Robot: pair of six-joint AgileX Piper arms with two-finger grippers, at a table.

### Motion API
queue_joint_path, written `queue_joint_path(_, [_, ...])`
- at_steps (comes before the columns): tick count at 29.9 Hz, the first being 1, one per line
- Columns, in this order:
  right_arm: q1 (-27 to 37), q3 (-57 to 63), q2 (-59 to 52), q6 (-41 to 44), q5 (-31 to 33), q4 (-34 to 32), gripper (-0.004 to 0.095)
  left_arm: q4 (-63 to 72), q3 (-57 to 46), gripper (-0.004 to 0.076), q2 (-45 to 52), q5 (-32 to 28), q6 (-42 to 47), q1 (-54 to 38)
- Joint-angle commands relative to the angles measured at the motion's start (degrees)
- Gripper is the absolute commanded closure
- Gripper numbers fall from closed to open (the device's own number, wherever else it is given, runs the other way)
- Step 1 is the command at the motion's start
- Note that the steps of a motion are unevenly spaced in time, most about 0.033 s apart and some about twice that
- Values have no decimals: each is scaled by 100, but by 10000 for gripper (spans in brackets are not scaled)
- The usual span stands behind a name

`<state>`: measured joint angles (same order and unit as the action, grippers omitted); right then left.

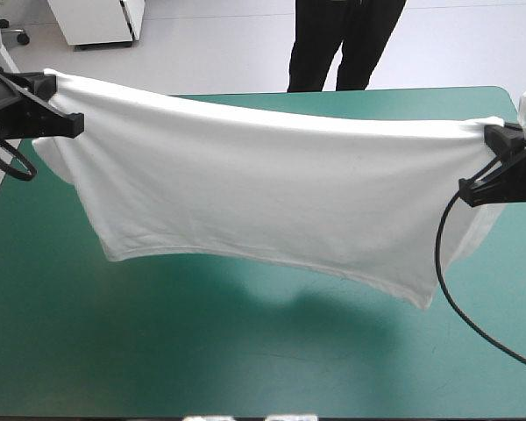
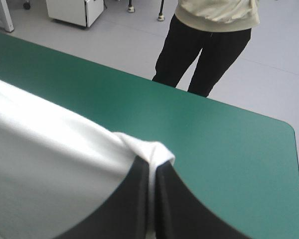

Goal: Fold the cloth

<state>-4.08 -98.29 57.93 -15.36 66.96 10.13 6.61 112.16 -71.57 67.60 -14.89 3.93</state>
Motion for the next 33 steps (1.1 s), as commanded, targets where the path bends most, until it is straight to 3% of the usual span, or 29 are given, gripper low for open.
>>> queue_joint_path(1, [65, -132, -3, 33, -198, -80, 921, 6, 115, 733, 100, -144, 24, -8])
queue_joint_path(8, [65, -123, 451, 83, -242, -43, 921, 47, -221, 733, -102, -262, 24, -8])
queue_joint_path(12, [65, -123, 1015, 72, -608, 35, 921, 205, -385, 733, -462, -472, 24, -8])
queue_joint_path(17, [65, -181, 1886, 0, -1308, 25, 921, 287, -385, 733, -1025, -1581, 24, -8])
queue_joint_path(22, [65, -921, 2702, -11, -2018, 15, 921, 287, -361, 733, -1466, -3151, 24, -8])
queue_joint_path(26, [65, -1909, 3283, -118, -2051, -206, 921, 287, -361, 733, -1726, -4025, 24, -8])
queue_joint_path(30, [65, -2551, 3694, -118, -1946, -218, 921, 276, -361, 733, -1936, -4458, 24, -8])
queue_joint_path(33, [65, -2508, 3843, -118, -1627, -218, 921, 227, -361, 733, -2089, -4078, 24, -8])
